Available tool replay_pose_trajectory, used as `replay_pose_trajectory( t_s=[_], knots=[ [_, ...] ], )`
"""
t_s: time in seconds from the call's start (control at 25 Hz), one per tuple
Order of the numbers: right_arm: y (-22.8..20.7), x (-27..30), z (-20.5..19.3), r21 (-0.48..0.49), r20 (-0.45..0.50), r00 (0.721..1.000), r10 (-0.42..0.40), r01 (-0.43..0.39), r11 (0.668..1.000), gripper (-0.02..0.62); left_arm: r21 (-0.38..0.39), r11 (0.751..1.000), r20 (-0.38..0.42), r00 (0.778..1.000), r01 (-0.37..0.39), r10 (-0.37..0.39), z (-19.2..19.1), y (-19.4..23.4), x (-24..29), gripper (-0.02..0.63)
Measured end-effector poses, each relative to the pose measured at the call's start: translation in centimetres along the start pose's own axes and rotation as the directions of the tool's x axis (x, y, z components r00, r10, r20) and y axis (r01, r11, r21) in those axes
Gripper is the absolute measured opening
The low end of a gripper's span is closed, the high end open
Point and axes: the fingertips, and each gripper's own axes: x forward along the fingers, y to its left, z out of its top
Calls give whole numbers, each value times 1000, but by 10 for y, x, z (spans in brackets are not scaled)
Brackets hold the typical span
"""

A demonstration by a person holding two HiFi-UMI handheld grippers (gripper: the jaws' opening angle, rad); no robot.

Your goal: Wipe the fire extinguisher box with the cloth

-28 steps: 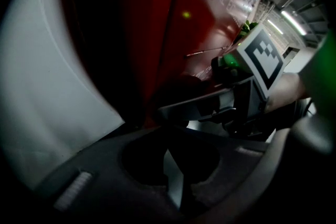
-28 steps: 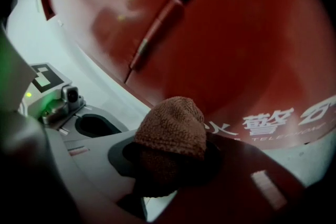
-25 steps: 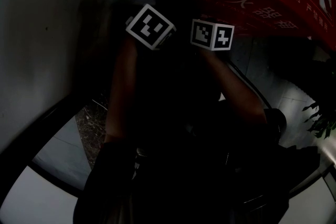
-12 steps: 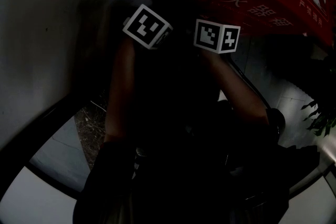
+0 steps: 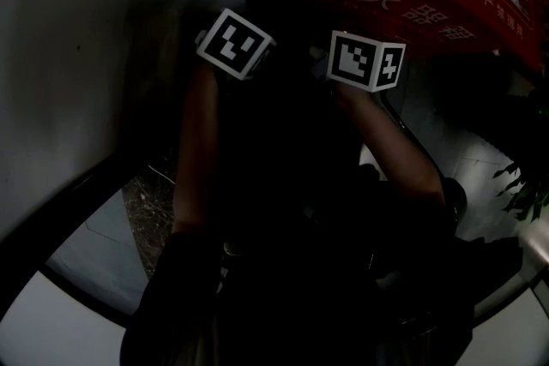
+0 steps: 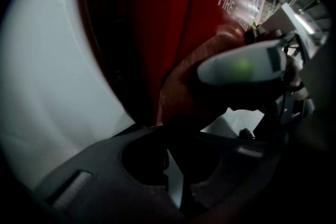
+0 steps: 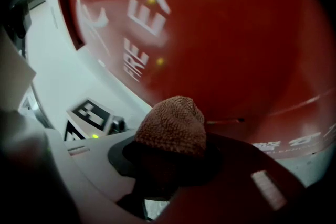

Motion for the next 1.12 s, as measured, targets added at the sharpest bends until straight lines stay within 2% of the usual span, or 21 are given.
replay_pose_trajectory(
  t_s=[0.28, 0.44, 0.56, 1.12],
  knots=[
    [33, -10, 21, 13, 41, 995, 87, -87, 996, 121, -7, 1000, -1, 1000, 15, -15, 0, -3, 0, 3],
    [42, -16, 29, 18, 65, 992, 110, -111, 994, 121, -17, 999, 16, 999, 30, -30, 0, -6, -3, 3],
    [52, -21, 36, 26, 88, 987, 135, -138, 990, 121, -5, 999, -17, 999, 35, -35, -9, -7, -1, 3],
    [119, -42, 80, -57, 156, 948, 278, -273, 960, 121, 9, 998, -33, 998, 61, -61, -12, -10, 2, 3]
  ],
)
